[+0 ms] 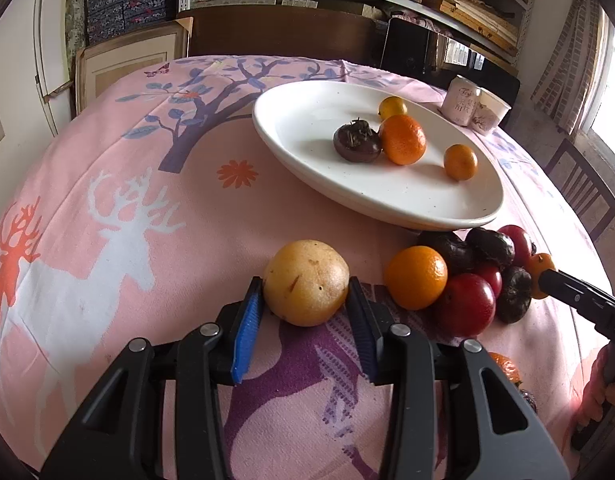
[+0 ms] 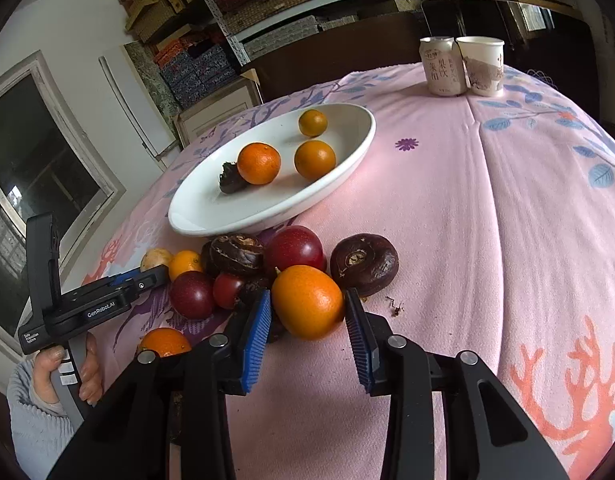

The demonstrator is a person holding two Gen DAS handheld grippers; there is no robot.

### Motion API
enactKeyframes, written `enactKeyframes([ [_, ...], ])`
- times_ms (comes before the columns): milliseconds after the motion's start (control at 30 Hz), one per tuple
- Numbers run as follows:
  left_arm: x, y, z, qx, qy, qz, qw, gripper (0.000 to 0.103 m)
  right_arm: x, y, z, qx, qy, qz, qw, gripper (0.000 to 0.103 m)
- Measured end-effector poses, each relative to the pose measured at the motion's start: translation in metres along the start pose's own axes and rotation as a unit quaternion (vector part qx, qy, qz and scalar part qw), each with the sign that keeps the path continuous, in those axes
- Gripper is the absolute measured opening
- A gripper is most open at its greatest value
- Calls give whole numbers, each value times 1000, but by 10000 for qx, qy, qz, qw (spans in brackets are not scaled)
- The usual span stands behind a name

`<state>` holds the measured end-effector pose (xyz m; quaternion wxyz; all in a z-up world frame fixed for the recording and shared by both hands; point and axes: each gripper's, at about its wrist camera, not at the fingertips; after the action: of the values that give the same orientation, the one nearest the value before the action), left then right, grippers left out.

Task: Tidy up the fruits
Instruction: 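Grasp the pale yellow round fruit with the left gripper while the right gripper grasps an orange, then place the pale yellow fruit and orange on the plate, open both grippers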

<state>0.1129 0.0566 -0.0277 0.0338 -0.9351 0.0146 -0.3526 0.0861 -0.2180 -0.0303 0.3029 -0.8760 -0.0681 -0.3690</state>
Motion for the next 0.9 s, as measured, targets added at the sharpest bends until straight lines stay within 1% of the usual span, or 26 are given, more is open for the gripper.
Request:
enactKeyframes([
  [100,-3,2,-20,209,381,57,9990,41,-1,-15,-16,-85,366,-349,9987,38],
  [200,3,-1,-39,152,643,-44,9978,41,5,-25,-30,-98,684,-554,9961,38],
  [300,22,2,-47,101,754,-19,9971,41,29,-34,-35,-75,772,-719,9944,38],
  [400,48,12,-42,156,837,10,9964,41,58,-47,-31,-81,869,-905,9921,38],
  [467,62,19,-31,144,790,-15,9968,41,74,-54,-19,-52,844,-988,9915,38],
  [533,68,25,-16,136,709,-50,9974,41,83,-56,-1,-10,749,-999,9922,38],
  [633,69,31,4,117,471,21,9988,41,85,-51,32,63,525,-896,9946,38],
  [667,68,33,9,140,417,76,9990,41,84,-49,43,62,433,-851,9954,38],
  [733,68,34,11,171,421,138,9989,42,79,-45,64,18,74,-800,9968,39],
  [767,68,34,11,175,427,128,9989,48,78,-44,67,42,-10,-803,9968,41],
  [800,68,33,10,166,459,107,9988,54,77,-43,66,37,7,-795,9968,47],
  [833,68,32,8,169,521,76,9985,66,77,-42,62,-15,93,-793,9968,49],
  [900,66,30,2,224,651,83,9976,73,77,-43,48,-79,353,-837,9958,58],
])
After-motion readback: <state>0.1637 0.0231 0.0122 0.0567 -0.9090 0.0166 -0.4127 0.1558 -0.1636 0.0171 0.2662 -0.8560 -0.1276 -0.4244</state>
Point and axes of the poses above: each gripper's, at about its wrist camera, not at the fingertips, and z roughly the way its jaws point, y to its right, x to its top, and after that the axes turned 13 degrees about x, right-handed
